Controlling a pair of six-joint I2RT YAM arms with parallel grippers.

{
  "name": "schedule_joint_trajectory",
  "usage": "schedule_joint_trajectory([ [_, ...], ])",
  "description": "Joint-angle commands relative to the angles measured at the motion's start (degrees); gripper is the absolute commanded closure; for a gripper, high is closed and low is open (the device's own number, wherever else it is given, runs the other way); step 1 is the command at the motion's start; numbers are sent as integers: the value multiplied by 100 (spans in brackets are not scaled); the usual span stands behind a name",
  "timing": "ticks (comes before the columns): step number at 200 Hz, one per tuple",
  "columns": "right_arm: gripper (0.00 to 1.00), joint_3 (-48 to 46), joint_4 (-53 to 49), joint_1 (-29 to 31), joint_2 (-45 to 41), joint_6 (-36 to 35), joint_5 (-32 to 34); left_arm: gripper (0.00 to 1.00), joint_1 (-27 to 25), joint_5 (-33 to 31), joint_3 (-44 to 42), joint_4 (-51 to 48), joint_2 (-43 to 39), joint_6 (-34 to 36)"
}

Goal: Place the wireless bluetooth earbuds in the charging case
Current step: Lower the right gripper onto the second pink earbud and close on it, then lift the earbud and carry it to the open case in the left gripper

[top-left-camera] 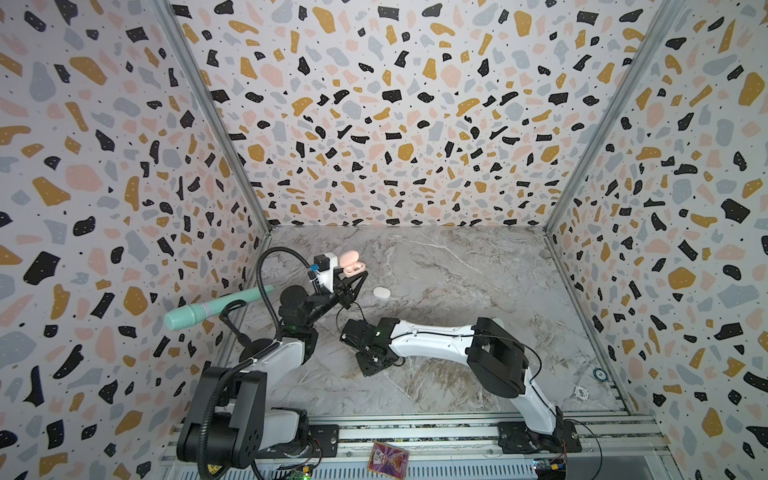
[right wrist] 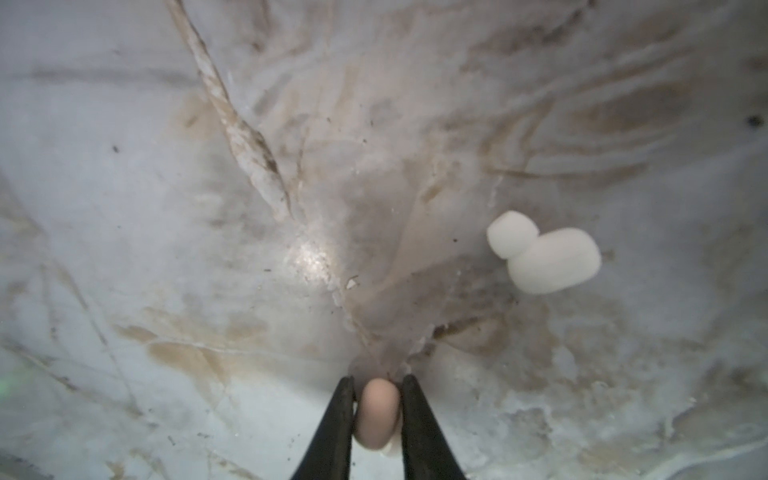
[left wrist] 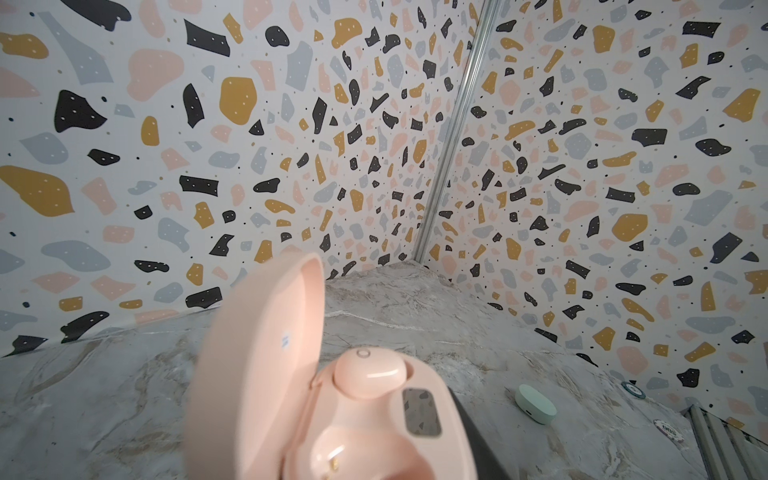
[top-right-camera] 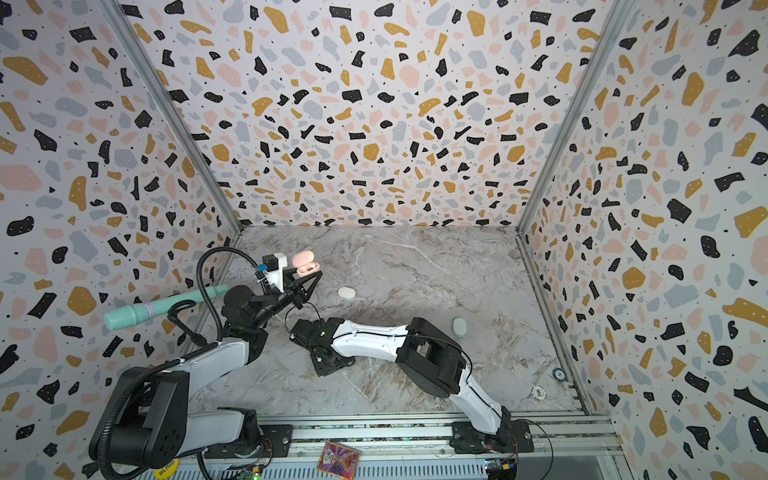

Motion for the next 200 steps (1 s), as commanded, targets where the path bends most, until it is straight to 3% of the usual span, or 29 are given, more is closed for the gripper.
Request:
schedule_joint_trajectory([
  [1, 84, 108, -210, 20, 0, -32, 88, 70, 35, 145, 211, 407, 10, -64],
  [42, 89, -133, -179, 13, -337, 3, 211, 70, 28, 224, 211, 463, 21, -126],
  [86, 90, -902, -45, -169, -1389, 160, 15, 70, -205, 260, 201, 436, 40, -73],
  [142, 90, -1822, 138, -452, -3317, 388, -113, 70, -822, 133, 296, 254, -9, 62],
  [200, 90, -1548, 554, -1220, -4626, -12, -438, 70, -1562, -83, 514, -140, -227, 444],
])
